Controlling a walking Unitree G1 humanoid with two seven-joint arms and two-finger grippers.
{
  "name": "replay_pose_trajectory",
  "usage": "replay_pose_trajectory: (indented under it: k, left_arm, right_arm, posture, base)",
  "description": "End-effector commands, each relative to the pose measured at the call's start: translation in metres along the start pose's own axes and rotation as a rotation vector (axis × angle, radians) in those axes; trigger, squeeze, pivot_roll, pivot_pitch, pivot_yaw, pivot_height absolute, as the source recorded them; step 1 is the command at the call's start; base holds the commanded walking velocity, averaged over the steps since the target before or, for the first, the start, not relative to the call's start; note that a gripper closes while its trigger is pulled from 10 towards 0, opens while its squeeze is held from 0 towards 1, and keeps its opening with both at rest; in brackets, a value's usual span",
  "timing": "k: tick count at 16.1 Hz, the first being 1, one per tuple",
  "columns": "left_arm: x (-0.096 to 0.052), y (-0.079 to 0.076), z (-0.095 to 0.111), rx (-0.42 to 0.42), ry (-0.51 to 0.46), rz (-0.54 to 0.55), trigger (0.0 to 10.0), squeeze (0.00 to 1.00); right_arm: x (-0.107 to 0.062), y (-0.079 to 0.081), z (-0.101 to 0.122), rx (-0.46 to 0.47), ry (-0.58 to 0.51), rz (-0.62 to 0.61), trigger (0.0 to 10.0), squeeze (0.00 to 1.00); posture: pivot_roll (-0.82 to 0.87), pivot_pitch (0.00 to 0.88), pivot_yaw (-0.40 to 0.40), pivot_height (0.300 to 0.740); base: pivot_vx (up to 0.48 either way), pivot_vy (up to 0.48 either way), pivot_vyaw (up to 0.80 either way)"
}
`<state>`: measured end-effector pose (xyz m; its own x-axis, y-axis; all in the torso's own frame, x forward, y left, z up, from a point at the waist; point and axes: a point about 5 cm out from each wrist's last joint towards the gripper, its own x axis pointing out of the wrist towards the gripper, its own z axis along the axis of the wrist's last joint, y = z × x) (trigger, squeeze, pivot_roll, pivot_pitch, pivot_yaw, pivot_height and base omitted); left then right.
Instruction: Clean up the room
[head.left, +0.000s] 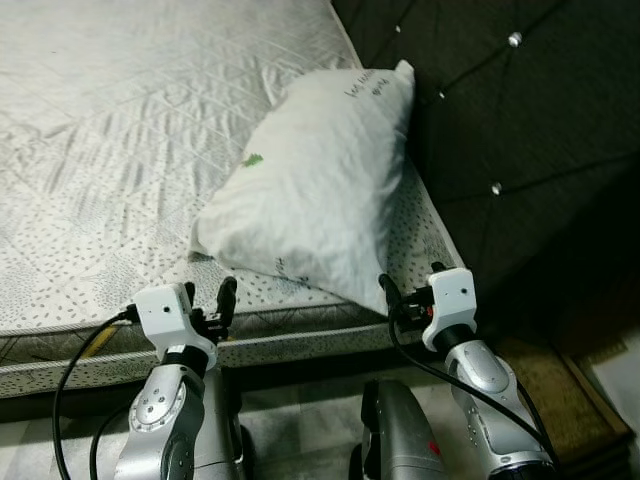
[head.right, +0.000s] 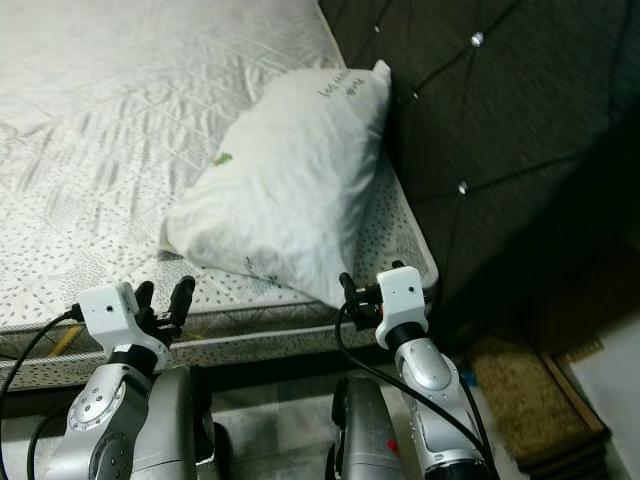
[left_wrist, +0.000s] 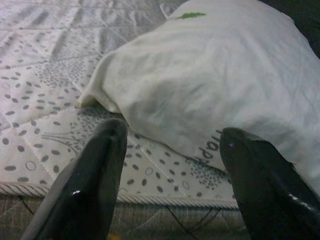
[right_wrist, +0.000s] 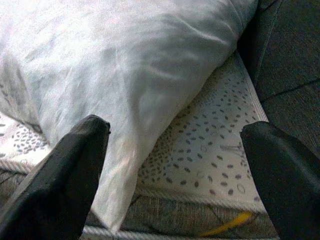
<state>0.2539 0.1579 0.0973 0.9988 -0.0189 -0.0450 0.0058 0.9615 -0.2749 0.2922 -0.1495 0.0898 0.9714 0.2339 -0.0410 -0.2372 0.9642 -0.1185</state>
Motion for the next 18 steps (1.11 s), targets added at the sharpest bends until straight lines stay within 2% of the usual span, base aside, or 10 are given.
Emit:
replay_pose_trajectory:
  k: [1, 4, 6, 7, 8, 10, 13, 14, 16, 18]
  left_arm:
    - [-0.001, -0.001, 0.003, 0.006, -0.009, 0.007, 10.0, 0.00]
    - [-0.001, 0.000, 0.006, 0.012, -0.022, 0.024, 10.0, 0.00]
    - [-0.002, 0.004, 0.010, 0.041, -0.040, 0.042, 10.0, 0.00]
    - [-0.004, 0.006, 0.012, 0.051, -0.043, 0.049, 10.0, 0.00]
    - [-0.007, 0.012, 0.013, 0.065, -0.043, 0.066, 10.0, 0.00]
    - [-0.014, 0.022, 0.016, 0.088, -0.039, 0.091, 10.0, 0.00]
    - [-0.022, 0.028, 0.019, 0.107, -0.038, 0.113, 10.0, 0.00]
    - [-0.024, 0.029, 0.019, 0.112, -0.037, 0.118, 10.0, 0.00]
    - [-0.028, 0.030, 0.020, 0.118, -0.034, 0.121, 10.0, 0.00]
    - [-0.028, 0.029, 0.021, 0.122, -0.032, 0.118, 10.0, 0.00]
  right_arm:
    - [0.001, 0.001, 0.001, -0.005, 0.005, 0.016, 10.0, 0.00]
    - [0.003, -0.002, 0.000, -0.018, 0.028, 0.002, 10.0, 0.00]
    - [0.010, 0.002, 0.002, 0.019, 0.038, 0.010, 10.0, 0.00]
    - [0.013, 0.005, 0.000, 0.041, 0.069, 0.007, 10.0, 0.00]
    - [0.020, 0.014, -0.001, 0.084, 0.092, 0.037, 10.0, 0.00]
    - [0.030, 0.034, 0.004, 0.074, 0.036, 0.146, 10.0, 0.00]
    - [0.041, 0.044, 0.009, 0.082, 0.031, 0.154, 10.0, 0.00]
    - [0.045, 0.047, 0.014, 0.125, 0.011, 0.177, 10.0, 0.00]
    - [0.053, 0.047, 0.020, 0.058, -0.023, 0.179, 10.0, 0.00]
    - [0.061, 0.041, 0.024, 0.082, -0.033, 0.106, 10.0, 0.00]
  posture:
    - [-0.10, 0.214, -0.073, 0.560]
    - [-0.10, 0.211, -0.078, 0.560]
    - [-0.08, 0.208, -0.077, 0.560]
    - [-0.07, 0.208, -0.077, 0.560]
    - [-0.05, 0.209, -0.077, 0.560]
    - [-0.02, 0.210, -0.082, 0.560]
    - [0.02, 0.214, -0.086, 0.560]
    - [0.03, 0.215, -0.088, 0.560]
    - [0.04, 0.213, -0.090, 0.560]
    - [0.05, 0.209, -0.090, 0.560]
  base:
    - [0.000, 0.000, 0.00]
    - [0.000, 0.000, 0.00]
    - [0.000, 0.000, 0.00]
    - [0.000, 0.000, 0.00]
    - [0.000, 0.000, 0.00]
    - [0.000, 0.000, 0.00]
    - [0.000, 0.000, 0.00]
    - [0.000, 0.000, 0.00]
    - [0.000, 0.000, 0.40]
    - [0.000, 0.000, 0.40]
